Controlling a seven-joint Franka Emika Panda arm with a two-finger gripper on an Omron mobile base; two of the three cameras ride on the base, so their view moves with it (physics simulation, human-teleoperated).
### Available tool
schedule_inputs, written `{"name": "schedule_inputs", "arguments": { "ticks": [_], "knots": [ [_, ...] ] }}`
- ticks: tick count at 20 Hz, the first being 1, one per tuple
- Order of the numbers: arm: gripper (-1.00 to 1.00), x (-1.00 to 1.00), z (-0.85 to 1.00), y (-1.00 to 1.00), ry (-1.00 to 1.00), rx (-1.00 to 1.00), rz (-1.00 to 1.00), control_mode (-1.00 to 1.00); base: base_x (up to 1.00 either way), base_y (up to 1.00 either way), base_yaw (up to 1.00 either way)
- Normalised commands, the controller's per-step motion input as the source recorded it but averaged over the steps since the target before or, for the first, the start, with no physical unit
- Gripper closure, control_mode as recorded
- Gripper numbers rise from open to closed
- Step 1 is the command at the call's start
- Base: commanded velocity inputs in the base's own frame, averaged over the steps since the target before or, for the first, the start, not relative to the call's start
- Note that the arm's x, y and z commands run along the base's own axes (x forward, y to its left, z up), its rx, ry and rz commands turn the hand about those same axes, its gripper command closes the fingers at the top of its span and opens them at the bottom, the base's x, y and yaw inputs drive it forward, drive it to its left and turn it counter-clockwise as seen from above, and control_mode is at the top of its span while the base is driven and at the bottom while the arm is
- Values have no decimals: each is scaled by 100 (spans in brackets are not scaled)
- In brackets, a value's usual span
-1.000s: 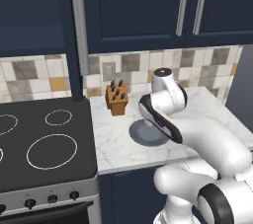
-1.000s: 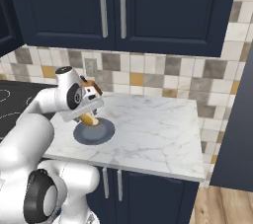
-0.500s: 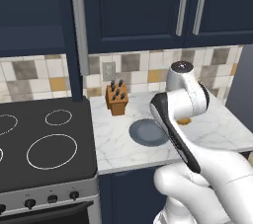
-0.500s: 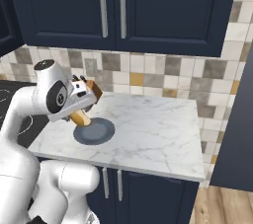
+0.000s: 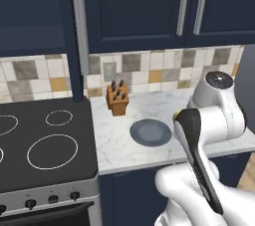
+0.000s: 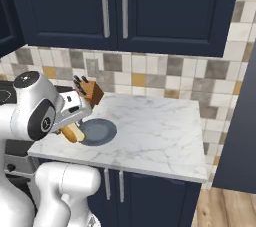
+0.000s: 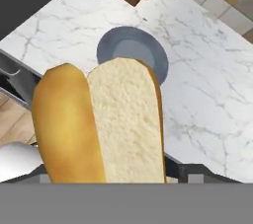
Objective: Move the hot dog bun to the plate on the dining table and place the condiment next to that plate. Then navigate to the fridge and take the sausage and place it on the plate as well.
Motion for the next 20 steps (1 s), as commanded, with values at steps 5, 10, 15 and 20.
{"name": "schedule_inputs", "arguments": {
  "ticks": [5,10,15,20],
  "knots": [
    [100,0,0,0,0,0,0,100,-42,38,27],
    [100,0,0,0,0,0,0,100,-13,31,66],
    [100,0,0,0,0,0,0,100,0,45,75],
    [100,0,0,0,0,0,0,100,-4,66,73]
  ]
}}
